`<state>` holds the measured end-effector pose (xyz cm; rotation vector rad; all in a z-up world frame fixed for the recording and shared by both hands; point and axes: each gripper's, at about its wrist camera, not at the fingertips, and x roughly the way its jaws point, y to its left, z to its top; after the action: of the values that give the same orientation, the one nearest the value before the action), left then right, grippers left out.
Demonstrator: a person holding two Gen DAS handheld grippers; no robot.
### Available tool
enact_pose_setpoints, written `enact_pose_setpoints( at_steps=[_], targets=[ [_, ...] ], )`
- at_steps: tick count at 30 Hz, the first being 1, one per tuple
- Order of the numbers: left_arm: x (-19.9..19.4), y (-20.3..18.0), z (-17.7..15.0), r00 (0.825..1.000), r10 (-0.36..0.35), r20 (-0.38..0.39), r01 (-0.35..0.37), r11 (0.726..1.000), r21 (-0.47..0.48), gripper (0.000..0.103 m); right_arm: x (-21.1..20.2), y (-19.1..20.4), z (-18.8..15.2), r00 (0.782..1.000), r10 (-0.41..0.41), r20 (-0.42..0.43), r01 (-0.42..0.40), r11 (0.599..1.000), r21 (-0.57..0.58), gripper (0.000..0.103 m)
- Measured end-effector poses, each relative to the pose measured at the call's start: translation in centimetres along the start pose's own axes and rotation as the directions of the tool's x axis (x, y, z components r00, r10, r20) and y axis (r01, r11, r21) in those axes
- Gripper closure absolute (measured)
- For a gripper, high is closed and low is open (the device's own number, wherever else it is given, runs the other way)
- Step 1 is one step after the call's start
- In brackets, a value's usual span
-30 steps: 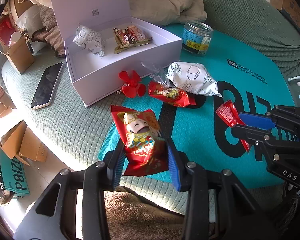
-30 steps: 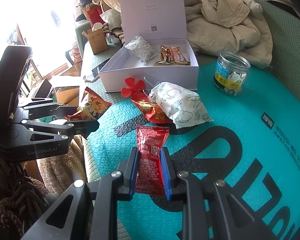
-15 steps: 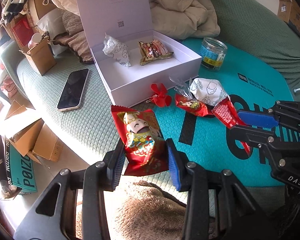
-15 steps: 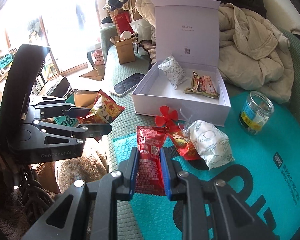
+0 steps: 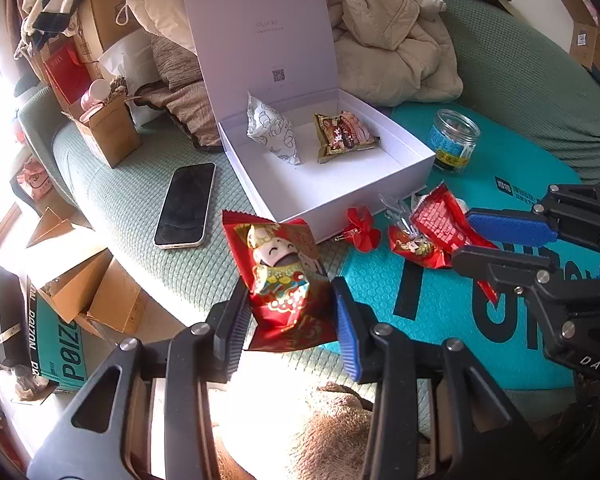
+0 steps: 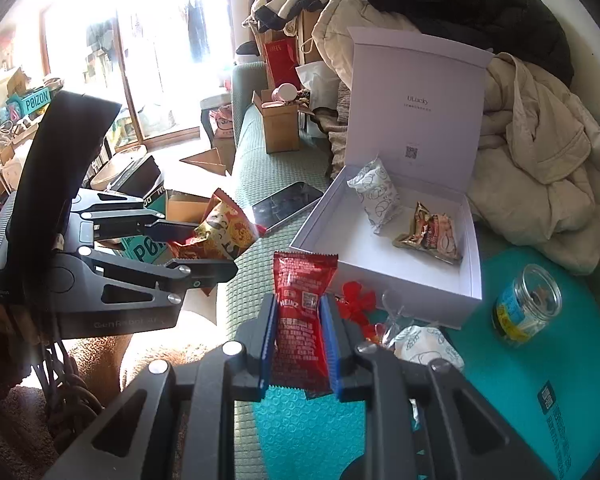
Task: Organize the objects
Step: 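Lift and carry both packets over the open white box with both tools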
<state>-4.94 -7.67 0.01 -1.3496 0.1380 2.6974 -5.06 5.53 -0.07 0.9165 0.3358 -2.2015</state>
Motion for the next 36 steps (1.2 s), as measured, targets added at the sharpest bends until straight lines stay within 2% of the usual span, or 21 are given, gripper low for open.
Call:
enact_pose_setpoints(
  at_steps=[9,25,36],
  targets=[
    [1.1,0.0,2.8,1.0,0.004,0.009,-0.004,0.999,0.048,0.066,1.0,-1.9,2.3,1.0,0.012,0.003,-0.012,1.0,-0.012,0.082],
    [6.2,-0.9,8.8,0.999,-0.039,0.005,0.038,0.995,0.095,0.066,3.8,-8.1,5.8,0.999,-0.036,0.007,0.036,0.999,0.015,0.082],
    [9.4,-1.3,12.4,1.0,-0.013,0.023,0.01,0.99,0.141,0.066,6.4,-11.6,7.7,0.998,-0.056,-0.005,0.056,0.998,-0.001,0.082]
  ],
)
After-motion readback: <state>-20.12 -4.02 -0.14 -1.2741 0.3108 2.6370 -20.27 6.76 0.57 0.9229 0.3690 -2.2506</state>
